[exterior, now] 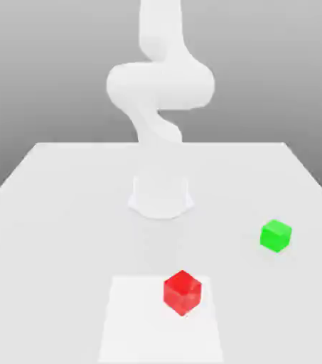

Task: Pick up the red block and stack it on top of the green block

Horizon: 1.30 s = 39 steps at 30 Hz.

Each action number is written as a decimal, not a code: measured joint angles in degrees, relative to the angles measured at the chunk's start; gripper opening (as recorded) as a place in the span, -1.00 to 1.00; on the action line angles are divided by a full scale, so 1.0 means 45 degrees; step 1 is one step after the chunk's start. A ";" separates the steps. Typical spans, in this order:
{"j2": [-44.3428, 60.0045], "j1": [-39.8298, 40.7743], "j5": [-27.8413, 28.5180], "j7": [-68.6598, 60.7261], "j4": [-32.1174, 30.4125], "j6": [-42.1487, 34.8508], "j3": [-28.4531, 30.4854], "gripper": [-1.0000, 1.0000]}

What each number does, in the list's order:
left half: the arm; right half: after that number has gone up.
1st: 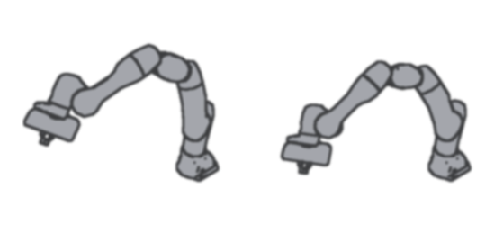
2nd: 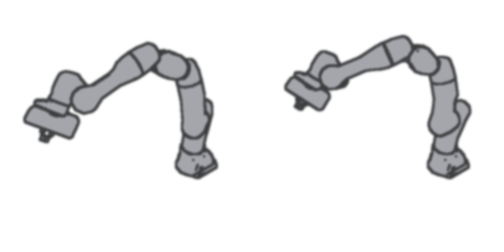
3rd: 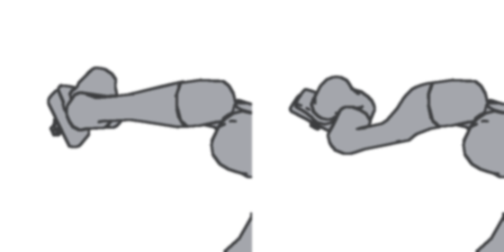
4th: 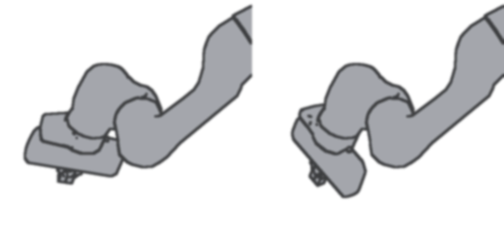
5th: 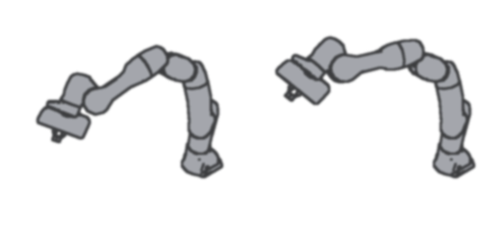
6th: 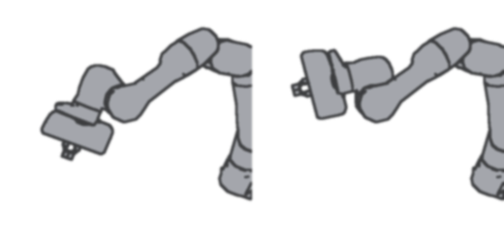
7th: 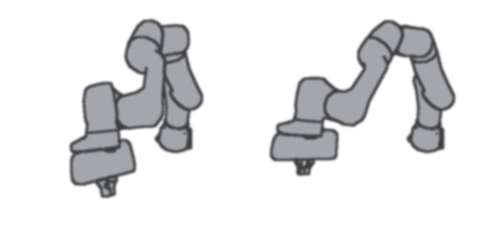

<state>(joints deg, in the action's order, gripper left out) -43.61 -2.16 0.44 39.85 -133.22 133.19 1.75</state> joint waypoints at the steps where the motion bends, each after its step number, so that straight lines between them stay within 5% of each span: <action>1: 0.0213 -0.0220 0.0046 -0.0569 -0.0138 0.0135 0.0179 0.00; 39: 0.7700 -0.6615 0.0326 -2.1596 -0.4959 0.4850 0.5661 0.00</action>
<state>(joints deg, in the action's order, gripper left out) -8.96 -31.93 1.90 -57.33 -155.53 155.01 27.22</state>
